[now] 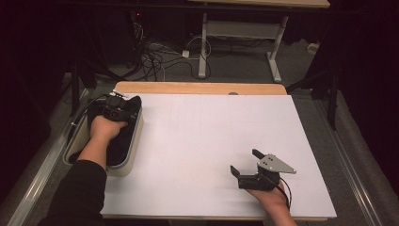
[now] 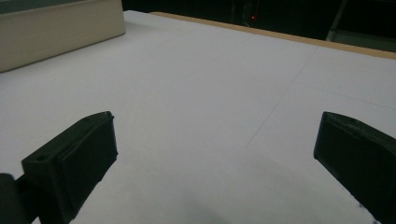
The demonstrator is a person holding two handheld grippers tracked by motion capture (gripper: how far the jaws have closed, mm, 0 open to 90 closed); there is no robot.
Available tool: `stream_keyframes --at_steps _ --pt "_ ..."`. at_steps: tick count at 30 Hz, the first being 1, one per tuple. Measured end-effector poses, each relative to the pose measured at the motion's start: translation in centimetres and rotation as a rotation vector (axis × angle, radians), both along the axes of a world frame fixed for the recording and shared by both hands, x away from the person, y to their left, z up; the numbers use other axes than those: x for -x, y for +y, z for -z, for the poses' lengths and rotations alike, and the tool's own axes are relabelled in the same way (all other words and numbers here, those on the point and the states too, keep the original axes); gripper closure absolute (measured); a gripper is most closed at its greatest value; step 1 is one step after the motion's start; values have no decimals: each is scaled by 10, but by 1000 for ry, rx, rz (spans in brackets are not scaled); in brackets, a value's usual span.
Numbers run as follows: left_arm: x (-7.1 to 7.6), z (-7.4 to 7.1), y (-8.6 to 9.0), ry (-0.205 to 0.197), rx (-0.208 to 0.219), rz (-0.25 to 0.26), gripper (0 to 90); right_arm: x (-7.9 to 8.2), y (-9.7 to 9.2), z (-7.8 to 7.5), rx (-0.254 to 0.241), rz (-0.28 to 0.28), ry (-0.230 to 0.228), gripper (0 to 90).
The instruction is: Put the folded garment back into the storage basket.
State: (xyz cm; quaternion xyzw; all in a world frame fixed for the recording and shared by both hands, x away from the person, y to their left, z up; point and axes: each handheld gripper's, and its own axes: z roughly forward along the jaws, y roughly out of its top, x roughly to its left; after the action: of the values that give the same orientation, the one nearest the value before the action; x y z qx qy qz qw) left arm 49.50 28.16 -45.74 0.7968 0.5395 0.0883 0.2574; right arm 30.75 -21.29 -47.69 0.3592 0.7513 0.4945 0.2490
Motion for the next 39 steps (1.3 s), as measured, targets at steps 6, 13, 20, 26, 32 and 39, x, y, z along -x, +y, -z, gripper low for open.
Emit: stream_keyframes --at_steps 6,13,20,26,32,39 --pt "-4 14 -1 45 -15 13 876 -1 2 3 12 -7 7 0" --pt "9 -5 11 14 5 -5 876 -1 1 3 11 -9 6 0" --pt "32 -25 38 -18 8 -48 876 1 1 3 11 -13 2 0" --pt "49 -33 61 -36 -14 -110 875 2 3 1 15 -15 -4 0" --pt "53 -29 79 -28 -53 -182 875 3 6 1 14 -21 -5 0" --pt "39 -15 80 1 -124 -253 875 2 8 3 9 -30 6 0"
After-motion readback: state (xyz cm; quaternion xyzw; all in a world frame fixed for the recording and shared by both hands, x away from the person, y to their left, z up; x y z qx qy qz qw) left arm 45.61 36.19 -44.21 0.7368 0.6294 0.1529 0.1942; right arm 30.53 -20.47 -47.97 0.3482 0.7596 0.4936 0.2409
